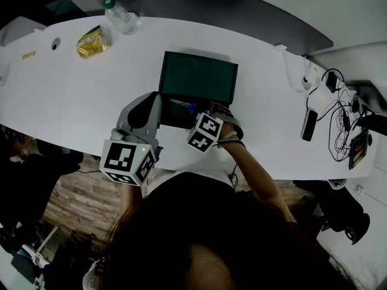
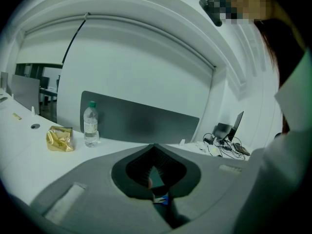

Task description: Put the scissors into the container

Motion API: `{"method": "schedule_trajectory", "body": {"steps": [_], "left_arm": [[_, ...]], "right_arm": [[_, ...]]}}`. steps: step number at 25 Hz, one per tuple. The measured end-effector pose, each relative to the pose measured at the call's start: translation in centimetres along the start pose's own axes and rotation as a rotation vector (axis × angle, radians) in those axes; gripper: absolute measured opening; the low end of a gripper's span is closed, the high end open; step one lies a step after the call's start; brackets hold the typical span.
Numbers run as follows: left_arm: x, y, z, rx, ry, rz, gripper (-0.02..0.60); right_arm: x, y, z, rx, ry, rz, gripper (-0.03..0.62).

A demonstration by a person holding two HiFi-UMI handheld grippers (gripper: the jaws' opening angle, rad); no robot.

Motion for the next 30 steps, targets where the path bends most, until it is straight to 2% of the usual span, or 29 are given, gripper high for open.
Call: {"method": "schedule_trajectory", "body": {"steps": [19,30], "left_arm": [[-0.7,0.4,0.0,0.018,0.000,0.011,0.012],[-2.1,1.4,-0.3,0.055,0.016,0.032,0.012]], "right_arm": [[-0.9,-0.3,0.4,0.045,0.034,0.024,0.104],[-4.0,0.1,0.3,0.223,0.149,0.102,0.083]]}}
Point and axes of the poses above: the fingertips, and each gripper's own axes: x forward along the fingers, y to its right, z out of its underside, the point moved 9 cm from there along -x, backward along the fingers, and after that the axes turned 14 degrees about -x, right-handed, at the moved point
